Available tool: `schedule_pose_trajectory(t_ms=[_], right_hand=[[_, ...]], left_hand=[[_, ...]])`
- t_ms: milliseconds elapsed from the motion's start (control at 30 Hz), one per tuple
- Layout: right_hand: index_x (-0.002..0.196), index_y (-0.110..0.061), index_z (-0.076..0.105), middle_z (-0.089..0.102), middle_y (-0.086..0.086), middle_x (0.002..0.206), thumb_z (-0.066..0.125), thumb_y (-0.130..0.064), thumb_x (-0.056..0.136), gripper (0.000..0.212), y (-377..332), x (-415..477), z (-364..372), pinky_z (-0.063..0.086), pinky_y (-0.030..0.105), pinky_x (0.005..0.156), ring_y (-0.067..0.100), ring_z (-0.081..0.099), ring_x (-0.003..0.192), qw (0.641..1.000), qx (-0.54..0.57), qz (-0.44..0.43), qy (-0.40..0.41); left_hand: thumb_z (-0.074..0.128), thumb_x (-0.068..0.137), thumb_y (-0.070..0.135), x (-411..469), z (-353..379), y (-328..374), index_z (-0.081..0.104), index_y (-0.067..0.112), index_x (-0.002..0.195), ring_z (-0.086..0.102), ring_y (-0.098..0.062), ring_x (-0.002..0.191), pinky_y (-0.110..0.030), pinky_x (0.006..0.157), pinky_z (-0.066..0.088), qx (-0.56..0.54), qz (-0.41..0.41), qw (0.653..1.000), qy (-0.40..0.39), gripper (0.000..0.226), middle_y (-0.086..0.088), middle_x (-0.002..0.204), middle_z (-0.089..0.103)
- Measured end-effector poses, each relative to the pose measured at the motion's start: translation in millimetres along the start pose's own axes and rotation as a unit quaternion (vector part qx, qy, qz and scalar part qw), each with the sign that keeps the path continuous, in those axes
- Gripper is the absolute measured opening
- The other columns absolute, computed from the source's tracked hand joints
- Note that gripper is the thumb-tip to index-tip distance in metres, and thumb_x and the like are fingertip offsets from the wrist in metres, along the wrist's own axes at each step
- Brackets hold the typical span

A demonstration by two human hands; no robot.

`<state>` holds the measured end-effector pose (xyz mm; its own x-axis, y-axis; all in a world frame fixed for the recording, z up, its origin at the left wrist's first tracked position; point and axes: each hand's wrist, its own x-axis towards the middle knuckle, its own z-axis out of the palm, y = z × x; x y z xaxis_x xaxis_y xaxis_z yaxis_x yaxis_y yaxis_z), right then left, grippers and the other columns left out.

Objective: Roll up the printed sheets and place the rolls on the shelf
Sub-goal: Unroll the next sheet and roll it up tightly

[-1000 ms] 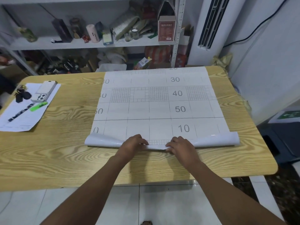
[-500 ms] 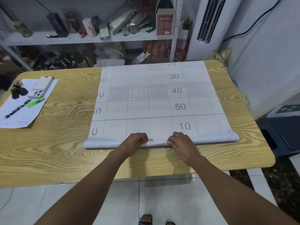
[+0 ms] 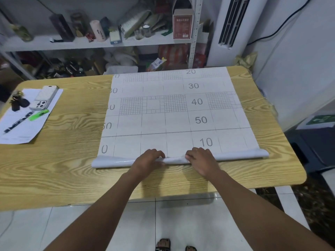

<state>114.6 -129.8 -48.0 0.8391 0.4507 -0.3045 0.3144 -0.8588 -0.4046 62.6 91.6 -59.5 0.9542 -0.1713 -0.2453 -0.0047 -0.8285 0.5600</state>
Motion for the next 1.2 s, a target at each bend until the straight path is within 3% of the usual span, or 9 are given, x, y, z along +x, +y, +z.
schedule_pose_trajectory(t_ms=[67,233,367,633,767,900,1067,1200], right_hand=[[0.094,-0.017,0.061,0.051,0.000,0.086,0.036,-0.025,0.100,0.027,0,0,1,0.030,0.035,0.084,0.023,0.048,0.085,1.000,-0.004,0.008,0.007],[0.104,-0.023,0.061,0.059,0.002,0.095,0.037,-0.028,0.100,0.025,0,2,5,0.033,0.037,0.086,0.023,0.053,0.093,0.999,-0.007,0.017,0.036],[0.112,-0.023,0.056,0.055,0.000,0.108,0.044,-0.032,0.097,0.021,2,1,11,0.038,0.036,0.086,0.021,0.052,0.101,0.998,0.008,0.007,0.068],[0.109,-0.018,0.057,0.049,0.000,0.119,0.061,-0.045,0.084,0.037,5,-4,14,0.036,0.033,0.087,0.022,0.045,0.106,0.991,-0.038,-0.069,0.107],[0.110,-0.018,0.056,0.045,-0.001,0.127,0.066,-0.041,0.082,0.038,4,-3,13,0.034,0.031,0.090,0.021,0.042,0.112,0.993,-0.038,-0.059,0.091],[0.112,-0.019,0.058,0.045,-0.003,0.127,0.063,-0.039,0.085,0.034,2,2,8,0.034,0.030,0.090,0.019,0.042,0.110,0.994,-0.037,-0.058,0.081],[0.113,-0.017,0.063,0.051,-0.002,0.120,0.058,-0.035,0.090,0.030,1,7,7,0.034,0.032,0.093,0.019,0.044,0.109,0.997,-0.020,-0.044,0.065],[0.111,-0.019,0.064,0.055,-0.003,0.114,0.057,-0.033,0.091,0.026,3,6,10,0.034,0.031,0.091,0.018,0.045,0.107,0.997,-0.005,-0.040,0.065]], left_hand=[[0.055,0.089,0.030,3,-3,0,0.059,0.022,0.104,0.044,-0.008,0.088,-0.018,0.066,0.033,-0.020,-0.019,1.000,-0.009,0.017,0.009,0.090,0.051],[0.057,0.089,0.029,12,-13,1,0.063,0.025,0.091,0.054,-0.010,0.084,-0.022,0.066,0.039,-0.081,-0.071,0.993,-0.054,0.007,0.011,0.087,0.060],[0.058,0.087,0.031,13,-14,1,0.059,0.033,0.080,0.055,-0.008,0.079,-0.023,0.064,0.038,-0.087,-0.083,0.991,-0.059,0.008,0.014,0.084,0.060],[0.054,0.090,0.033,19,-18,1,0.059,0.031,0.080,0.055,-0.014,0.086,-0.031,0.076,0.042,-0.074,-0.088,0.992,-0.054,0.011,0.007,0.088,0.062],[0.051,0.091,0.033,16,-11,4,0.062,0.025,0.089,0.050,-0.009,0.086,-0.024,0.072,0.035,-0.057,-0.091,0.994,-0.027,0.014,0.010,0.091,0.052],[0.049,0.092,0.035,13,-4,1,0.059,0.028,0.087,0.049,-0.007,0.083,-0.016,0.061,0.028,-0.049,-0.082,0.995,0.005,0.014,0.009,0.089,0.046],[0.053,0.092,0.026,16,-1,-4,0.069,0.013,0.095,0.036,-0.017,0.082,-0.024,0.069,0.026,0.010,-0.006,0.998,0.064,0.022,0.001,0.084,0.042],[0.061,0.079,0.033,15,4,-8,0.071,0.019,0.091,0.046,-0.024,0.070,-0.030,0.061,0.032,0.112,0.073,0.984,0.119,0.021,-0.005,0.077,0.052]])
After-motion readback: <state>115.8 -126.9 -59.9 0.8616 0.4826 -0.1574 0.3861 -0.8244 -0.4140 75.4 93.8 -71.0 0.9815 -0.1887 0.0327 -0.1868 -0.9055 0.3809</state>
